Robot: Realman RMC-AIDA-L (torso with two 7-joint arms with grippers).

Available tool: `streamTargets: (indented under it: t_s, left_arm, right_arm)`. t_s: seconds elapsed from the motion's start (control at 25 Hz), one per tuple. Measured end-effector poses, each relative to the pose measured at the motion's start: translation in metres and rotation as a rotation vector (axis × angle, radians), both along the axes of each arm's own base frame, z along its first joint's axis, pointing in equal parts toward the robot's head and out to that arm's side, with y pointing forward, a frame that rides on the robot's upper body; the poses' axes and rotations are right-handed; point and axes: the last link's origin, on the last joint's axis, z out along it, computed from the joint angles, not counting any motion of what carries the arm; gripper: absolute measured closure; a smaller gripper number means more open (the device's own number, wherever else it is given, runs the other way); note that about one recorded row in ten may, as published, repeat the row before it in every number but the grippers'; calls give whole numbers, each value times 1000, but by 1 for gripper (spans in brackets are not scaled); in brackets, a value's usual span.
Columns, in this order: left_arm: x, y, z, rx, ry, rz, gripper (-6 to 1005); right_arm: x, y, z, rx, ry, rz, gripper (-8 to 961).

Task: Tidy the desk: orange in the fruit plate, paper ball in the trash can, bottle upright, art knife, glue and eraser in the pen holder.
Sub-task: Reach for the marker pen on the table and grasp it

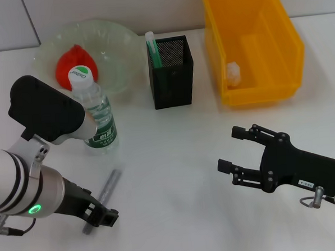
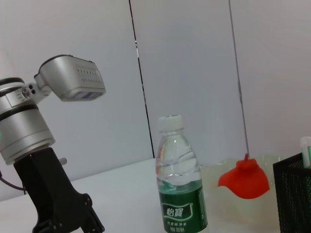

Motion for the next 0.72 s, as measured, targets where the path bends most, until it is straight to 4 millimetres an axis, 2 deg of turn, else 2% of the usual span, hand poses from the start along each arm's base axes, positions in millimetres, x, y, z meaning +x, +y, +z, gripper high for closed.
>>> streamTargets:
  t_s: [0.64, 0.72]
  left_arm:
    - [2, 1, 2, -2, 7, -2, 314]
    - [1, 1, 2, -5, 10, 1, 355]
  right_arm:
    - [-1, 0, 0, -1, 3, 2, 127]
    - [-1, 0, 0, -1, 3, 2, 127]
